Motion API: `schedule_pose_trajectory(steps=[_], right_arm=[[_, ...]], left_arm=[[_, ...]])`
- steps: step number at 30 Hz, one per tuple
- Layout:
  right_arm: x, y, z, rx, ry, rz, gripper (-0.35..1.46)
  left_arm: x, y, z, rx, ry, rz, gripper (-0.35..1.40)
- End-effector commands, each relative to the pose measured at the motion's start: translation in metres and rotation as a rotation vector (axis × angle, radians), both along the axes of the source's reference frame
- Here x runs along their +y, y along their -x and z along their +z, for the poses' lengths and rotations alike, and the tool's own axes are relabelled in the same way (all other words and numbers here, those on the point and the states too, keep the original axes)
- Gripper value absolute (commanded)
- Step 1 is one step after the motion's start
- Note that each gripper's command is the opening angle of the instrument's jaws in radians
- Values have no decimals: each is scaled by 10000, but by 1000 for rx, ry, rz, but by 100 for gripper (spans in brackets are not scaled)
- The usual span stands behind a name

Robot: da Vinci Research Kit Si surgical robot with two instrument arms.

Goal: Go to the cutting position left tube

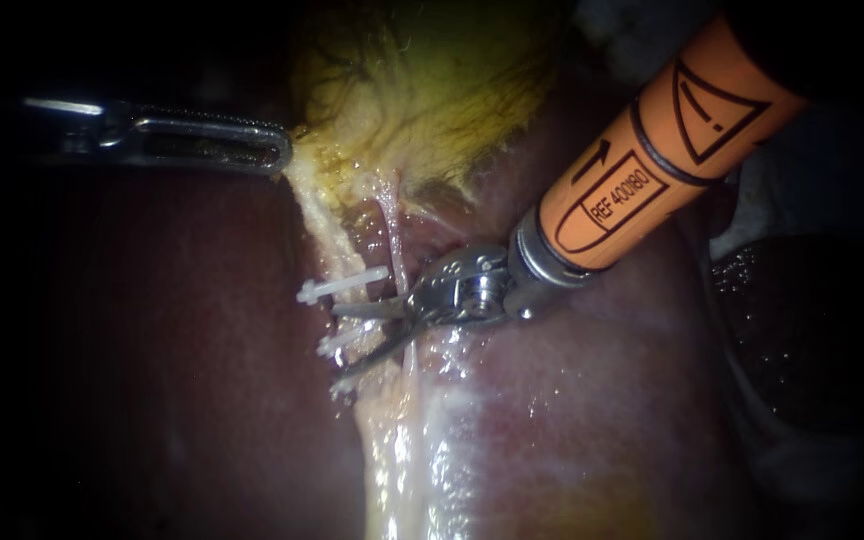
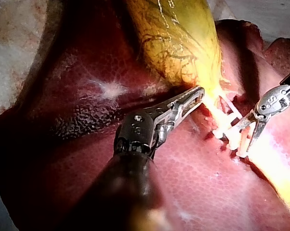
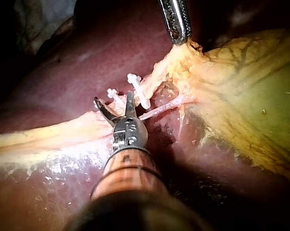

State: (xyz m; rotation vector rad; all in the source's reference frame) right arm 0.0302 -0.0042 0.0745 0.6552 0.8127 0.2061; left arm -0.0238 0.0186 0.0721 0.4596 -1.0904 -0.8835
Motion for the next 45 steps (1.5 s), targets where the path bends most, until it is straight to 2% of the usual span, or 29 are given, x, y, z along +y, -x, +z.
schedule_pose_trajectory(steps=[1,8,13,20,24,26,28,31,38,45], right_arm=[[0,0,-2,2,-2,2,73],[7,4,-23,36,-22,18,77],[17,19,-40,59,-39,23,78],[22,41,-42,79,-49,23,78],[22,40,-33,97,-57,22,77],[21,40,-24,117,-74,-7,77],[20,40,-16,123,-106,-17,77],[23,42,-1,127,-170,7,77],[43,49,29,136,-356,62,78],[47,42,53,139,-517,63,73]], left_arm=[[0,0,0,0,0,0,-35],[0,0,0,0,0,0,-35],[0,0,0,0,0,0,-35],[0,0,0,0,0,0,-35],[0,0,0,-1,0,0,-35],[0,0,0,-1,0,1,-35],[0,0,0,-1,0,0,-35],[0,0,0,-1,0,1,-35],[0,0,0,-1,0,0,-35],[0,0,0,-1,0,1,-35]])
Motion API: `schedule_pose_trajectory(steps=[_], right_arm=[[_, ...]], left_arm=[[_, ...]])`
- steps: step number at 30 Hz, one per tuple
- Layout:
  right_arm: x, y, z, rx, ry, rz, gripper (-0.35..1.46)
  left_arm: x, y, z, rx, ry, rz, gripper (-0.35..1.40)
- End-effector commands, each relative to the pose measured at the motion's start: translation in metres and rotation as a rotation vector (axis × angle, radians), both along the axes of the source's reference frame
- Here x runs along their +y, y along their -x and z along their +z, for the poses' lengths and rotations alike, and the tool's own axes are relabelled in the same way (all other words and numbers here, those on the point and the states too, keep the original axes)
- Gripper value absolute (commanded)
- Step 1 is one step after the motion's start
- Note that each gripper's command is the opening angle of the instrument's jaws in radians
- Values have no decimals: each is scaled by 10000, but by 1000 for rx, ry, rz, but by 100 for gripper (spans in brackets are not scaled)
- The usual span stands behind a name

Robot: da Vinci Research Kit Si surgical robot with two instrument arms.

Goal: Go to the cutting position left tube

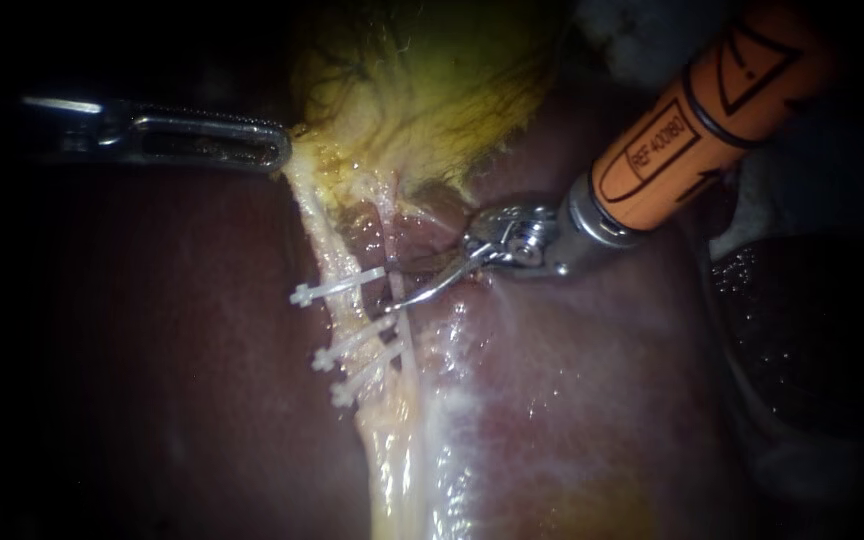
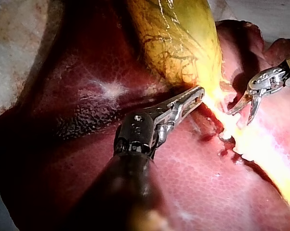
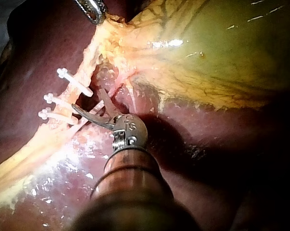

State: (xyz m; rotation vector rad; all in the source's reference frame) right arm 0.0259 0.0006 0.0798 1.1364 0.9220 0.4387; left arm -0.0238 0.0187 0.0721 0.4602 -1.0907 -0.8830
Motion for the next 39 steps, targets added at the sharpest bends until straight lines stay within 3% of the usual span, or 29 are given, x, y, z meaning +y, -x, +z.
schedule_pose_trajectory(steps=[1,11,20,30,35,39], right_arm=[[-1,-4,1,4,-14,-5,73],[-16,-24,-7,75,-108,-42,73],[-23,-49,-15,144,-148,-10,75],[-33,-86,-22,327,89,32,70],[-36,-95,-29,409,150,71,70],[-40,-99,-38,447,174,92,68]], left_arm=[[0,0,0,0,0,0,-35],[0,0,1,0,0,0,-35],[0,0,1,0,0,0,-35],[0,0,1,0,0,0,-35],[0,0,1,0,0,0,-35],[0,0,1,0,0,0,-35]])
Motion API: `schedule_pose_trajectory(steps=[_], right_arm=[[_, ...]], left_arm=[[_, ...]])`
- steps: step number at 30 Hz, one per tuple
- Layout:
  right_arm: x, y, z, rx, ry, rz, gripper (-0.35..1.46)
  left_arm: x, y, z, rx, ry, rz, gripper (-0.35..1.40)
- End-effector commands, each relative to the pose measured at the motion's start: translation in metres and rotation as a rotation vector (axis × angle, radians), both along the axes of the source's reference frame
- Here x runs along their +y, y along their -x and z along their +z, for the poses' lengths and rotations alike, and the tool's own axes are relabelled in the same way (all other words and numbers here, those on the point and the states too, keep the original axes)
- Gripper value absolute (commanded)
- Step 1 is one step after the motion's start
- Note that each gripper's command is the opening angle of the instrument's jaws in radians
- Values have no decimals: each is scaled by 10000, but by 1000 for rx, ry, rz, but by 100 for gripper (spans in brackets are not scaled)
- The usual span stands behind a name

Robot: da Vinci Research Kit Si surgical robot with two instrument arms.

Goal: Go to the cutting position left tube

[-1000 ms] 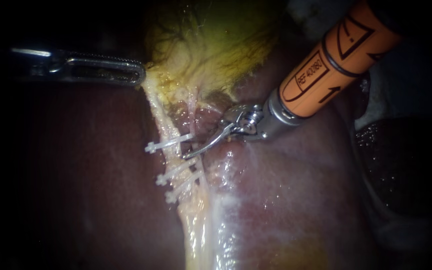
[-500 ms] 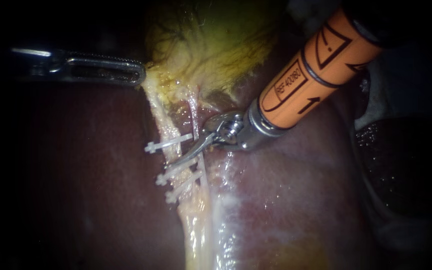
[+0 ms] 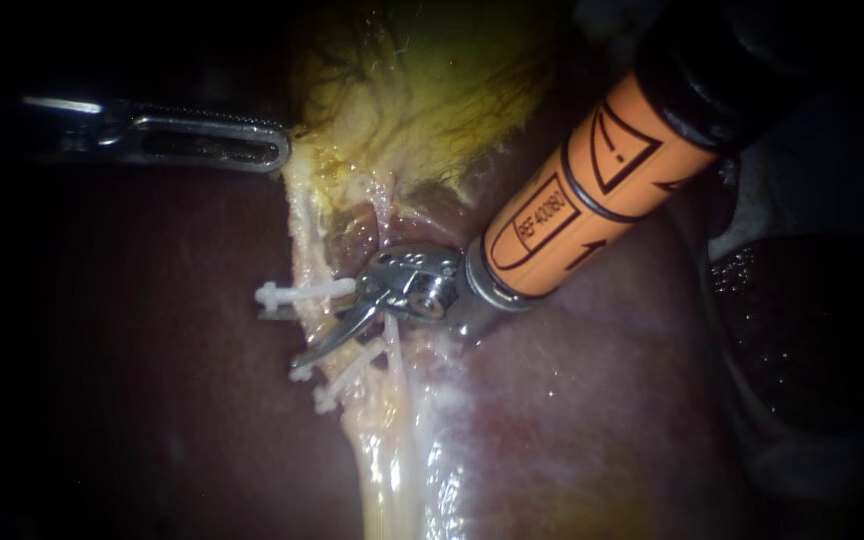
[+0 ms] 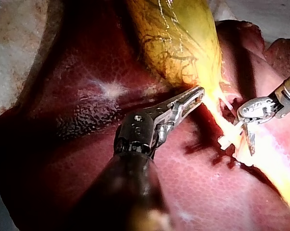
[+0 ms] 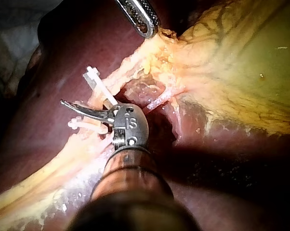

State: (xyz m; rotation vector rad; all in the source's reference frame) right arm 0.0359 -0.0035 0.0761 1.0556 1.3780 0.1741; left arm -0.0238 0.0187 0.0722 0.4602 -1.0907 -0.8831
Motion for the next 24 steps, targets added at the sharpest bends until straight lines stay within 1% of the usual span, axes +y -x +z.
schedule_pose_trajectory(steps=[1,4,6,9,11,14,18,24], right_arm=[[-1,-1,-6,5,-1,4,68],[-2,-3,-19,5,-7,8,68],[-1,-5,-33,4,-13,12,75],[4,-8,-55,3,-24,19,85],[8,-10,-69,4,-32,27,89],[14,-11,-83,7,-43,37,90],[15,-11,-88,6,-46,40,92],[14,-11,-83,5,-43,41,95]], left_arm=[[0,0,0,2,1,-2,-35],[0,0,0,2,1,-2,-35],[0,0,0,2,1,-2,-35],[0,0,0,2,1,-2,-35],[0,0,0,2,1,-2,-35],[0,0,0,2,1,-2,-35],[0,0,-1,2,1,-2,-35],[0,0,0,2,1,-2,-35]])
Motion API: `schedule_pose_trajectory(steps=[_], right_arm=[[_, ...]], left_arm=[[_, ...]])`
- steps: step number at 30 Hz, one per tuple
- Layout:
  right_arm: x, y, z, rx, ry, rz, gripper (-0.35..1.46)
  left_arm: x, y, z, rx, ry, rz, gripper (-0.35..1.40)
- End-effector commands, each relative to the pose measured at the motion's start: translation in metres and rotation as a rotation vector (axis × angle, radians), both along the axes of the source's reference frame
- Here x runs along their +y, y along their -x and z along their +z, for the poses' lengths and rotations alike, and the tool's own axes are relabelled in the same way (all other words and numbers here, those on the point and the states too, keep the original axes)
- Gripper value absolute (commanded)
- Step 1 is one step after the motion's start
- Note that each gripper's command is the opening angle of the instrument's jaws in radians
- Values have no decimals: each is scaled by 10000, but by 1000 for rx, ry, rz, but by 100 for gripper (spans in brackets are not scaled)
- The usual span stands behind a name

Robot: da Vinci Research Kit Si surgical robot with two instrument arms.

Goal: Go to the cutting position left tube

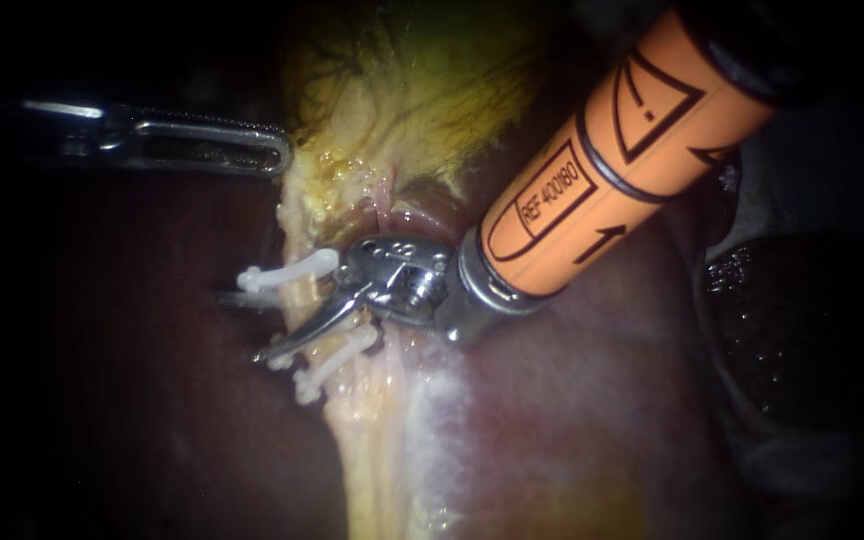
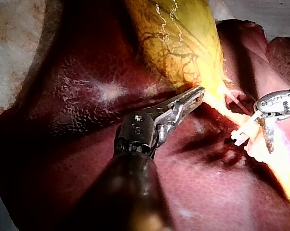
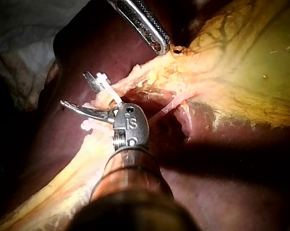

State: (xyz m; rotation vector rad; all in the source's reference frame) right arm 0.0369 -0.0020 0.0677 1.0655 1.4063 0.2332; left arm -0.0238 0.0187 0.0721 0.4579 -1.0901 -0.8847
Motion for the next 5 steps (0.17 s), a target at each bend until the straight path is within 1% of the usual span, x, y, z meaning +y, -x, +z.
schedule_pose_trajectory(steps=[1,5], right_arm=[[0,0,2,-1,2,3,95],[0,0,5,-2,3,3,99]], left_arm=[[0,0,0,0,0,0,-35],[0,0,0,0,0,0,-35]])
